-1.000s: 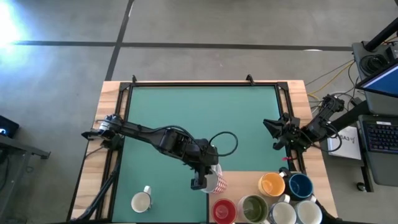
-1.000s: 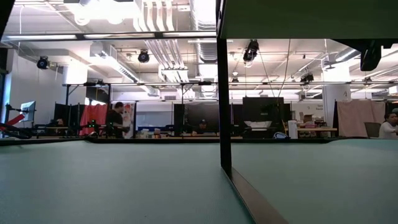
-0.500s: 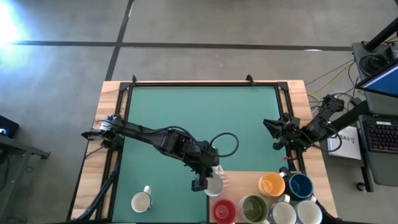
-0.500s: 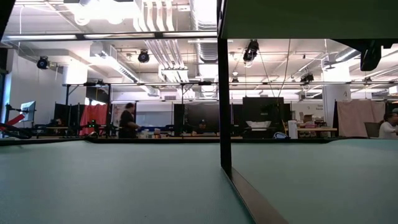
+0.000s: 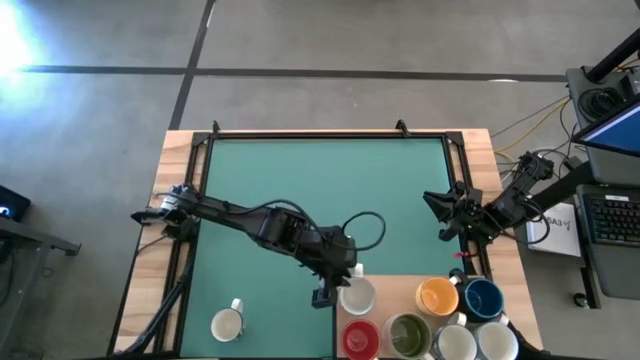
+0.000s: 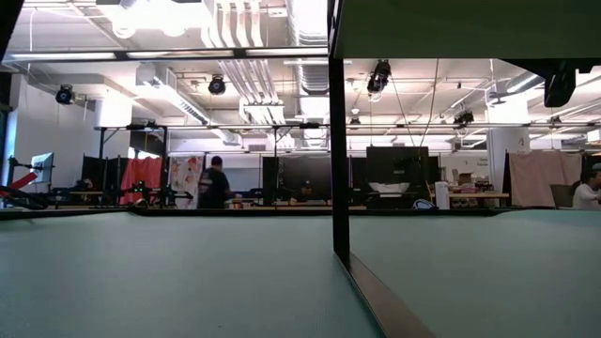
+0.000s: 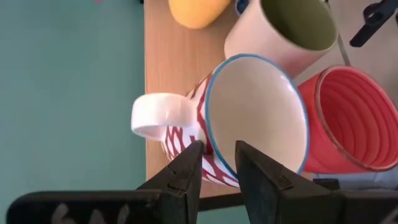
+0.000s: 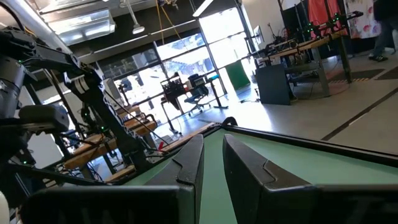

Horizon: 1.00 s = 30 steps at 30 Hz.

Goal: Place coffee mugs
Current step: Put the red patterned mug on the shelf

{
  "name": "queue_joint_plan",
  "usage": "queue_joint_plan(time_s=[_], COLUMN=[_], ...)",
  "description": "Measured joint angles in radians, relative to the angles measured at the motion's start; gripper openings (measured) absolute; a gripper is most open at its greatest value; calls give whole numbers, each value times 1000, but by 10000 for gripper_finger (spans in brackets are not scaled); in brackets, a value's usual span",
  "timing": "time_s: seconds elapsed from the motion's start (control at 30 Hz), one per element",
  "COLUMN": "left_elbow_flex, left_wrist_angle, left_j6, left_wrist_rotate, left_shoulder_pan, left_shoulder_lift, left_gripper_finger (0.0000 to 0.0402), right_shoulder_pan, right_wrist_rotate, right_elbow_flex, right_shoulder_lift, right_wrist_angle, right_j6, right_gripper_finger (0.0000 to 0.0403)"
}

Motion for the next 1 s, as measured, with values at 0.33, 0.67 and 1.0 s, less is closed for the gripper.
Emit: queue_joint_plan(time_s=[0.33,0.67,1.0], left_elbow_flex=[2,74,44], left_wrist_angle=[21,-134,-227], left_j6=[25,53,102], left_wrist_rotate=[-17,-90,-82], left_shoulder_pan=[2,-2,-11], left_shoulder_lift=[0,0,10], left_gripper_finger=[78,78,78], right_shoulder_pan=[0,0,0], right_wrist_rotate=[0,0,0], right_elbow_flex=[0,0,0], right_shoulder_lift=[0,0,0], right_wrist_angle=[0,0,0], right_j6=[0,0,0], right_gripper_finger=[50,50,50])
